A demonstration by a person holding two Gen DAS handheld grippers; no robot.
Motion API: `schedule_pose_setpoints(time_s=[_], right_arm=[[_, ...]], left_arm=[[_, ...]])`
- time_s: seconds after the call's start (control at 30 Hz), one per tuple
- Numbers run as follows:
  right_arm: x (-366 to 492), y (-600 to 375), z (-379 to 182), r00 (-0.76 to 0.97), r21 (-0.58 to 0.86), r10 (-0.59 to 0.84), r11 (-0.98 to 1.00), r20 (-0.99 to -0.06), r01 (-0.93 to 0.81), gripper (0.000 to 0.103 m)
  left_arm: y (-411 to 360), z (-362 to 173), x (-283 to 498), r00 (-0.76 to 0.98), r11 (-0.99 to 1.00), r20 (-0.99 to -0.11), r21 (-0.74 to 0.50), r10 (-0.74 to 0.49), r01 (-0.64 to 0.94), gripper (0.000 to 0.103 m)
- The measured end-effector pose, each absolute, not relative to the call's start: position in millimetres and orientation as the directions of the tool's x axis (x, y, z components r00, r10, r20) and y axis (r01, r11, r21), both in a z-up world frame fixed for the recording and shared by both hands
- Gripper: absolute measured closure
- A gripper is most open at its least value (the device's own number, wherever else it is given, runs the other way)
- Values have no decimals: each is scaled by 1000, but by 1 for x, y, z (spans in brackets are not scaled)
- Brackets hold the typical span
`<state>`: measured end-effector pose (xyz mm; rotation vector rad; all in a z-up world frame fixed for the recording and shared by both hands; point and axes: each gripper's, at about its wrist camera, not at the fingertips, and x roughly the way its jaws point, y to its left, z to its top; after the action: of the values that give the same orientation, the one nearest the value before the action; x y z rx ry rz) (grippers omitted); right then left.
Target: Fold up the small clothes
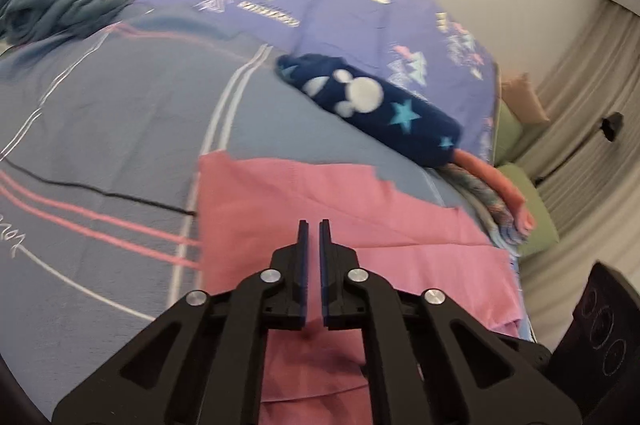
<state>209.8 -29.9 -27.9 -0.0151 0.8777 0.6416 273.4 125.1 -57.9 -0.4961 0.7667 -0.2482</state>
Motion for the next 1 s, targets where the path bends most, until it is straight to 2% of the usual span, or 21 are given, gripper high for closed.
schedule_pose_setpoints(time_s=[0.1,0.23,0.3,0.37,0.4,0.47,0.57,0.63,0.77,0.9,0.97,1.0], right_arm=[[200,-55,-19,503,222,504,826,-702,-517,67],[194,-105,-17,559,178,419,883,-715,-433,67],[195,-143,-23,578,174,348,926,-738,-334,68],[194,-182,-32,590,177,277,959,-758,-223,68],[194,-207,-38,598,164,214,977,-772,-138,70],[192,-248,-51,596,132,104,991,-796,3,95],[180,-301,-57,583,254,139,960,-800,120,97],[169,-315,-51,598,310,174,942,-782,131,93],[155,-327,-36,632,299,159,947,-758,120,83],[140,-318,-35,620,154,77,985,-781,72,65],[143,-315,-42,617,71,18,996,-787,62,62],[142,-316,-44,613,63,11,996,-790,64,62]], left_arm=[[129,-48,265,728,857,-567,-513,-386,54,89],[108,-39,255,703,840,-531,-514,-473,176,88],[87,-46,257,662,849,-566,-481,-492,220,84],[66,-61,263,603,881,-650,-414,-462,228,79],[55,-75,268,560,906,-714,-362,-421,219,79],[45,-82,268,576,926,-726,-303,-376,223,78],[46,-75,263,582,917,-709,-317,-399,243,67],[44,-78,264,579,921,-716,-307,-390,240,67],[39,-75,262,595,926,-710,-289,-377,242,67],[37,-61,253,625,919,-673,-294,-395,263,66],[27,-51,248,628,903,-649,-313,-429,295,64],[15,-46,248,617,894,-647,-319,-449,315,60]])
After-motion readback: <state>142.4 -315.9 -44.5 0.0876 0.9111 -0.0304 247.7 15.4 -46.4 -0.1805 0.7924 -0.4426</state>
